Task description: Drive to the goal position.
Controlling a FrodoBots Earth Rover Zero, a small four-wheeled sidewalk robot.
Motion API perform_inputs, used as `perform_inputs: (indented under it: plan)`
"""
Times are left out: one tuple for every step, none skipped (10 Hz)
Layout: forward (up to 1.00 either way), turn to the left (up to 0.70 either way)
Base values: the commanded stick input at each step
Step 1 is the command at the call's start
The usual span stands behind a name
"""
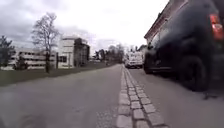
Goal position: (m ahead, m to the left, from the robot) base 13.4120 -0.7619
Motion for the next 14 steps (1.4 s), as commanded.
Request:
perform_inputs:
  plan:
    - [0.85, 0.00]
    - [0.85, 0.00]
    - [0.85, 0.00]
    - [0.85, 0.00]
    - [0.85, 0.00]
    - [0.85, 0.00]
    - [0.85, 0.00]
    - [0.85, 0.00]
    - [0.85, 0.00]
    - [0.85, 0.00]
    - [0.85, 0.00]
    - [0.85, 0.00]
    - [0.85, 0.00]
    - [0.85, 0.00]
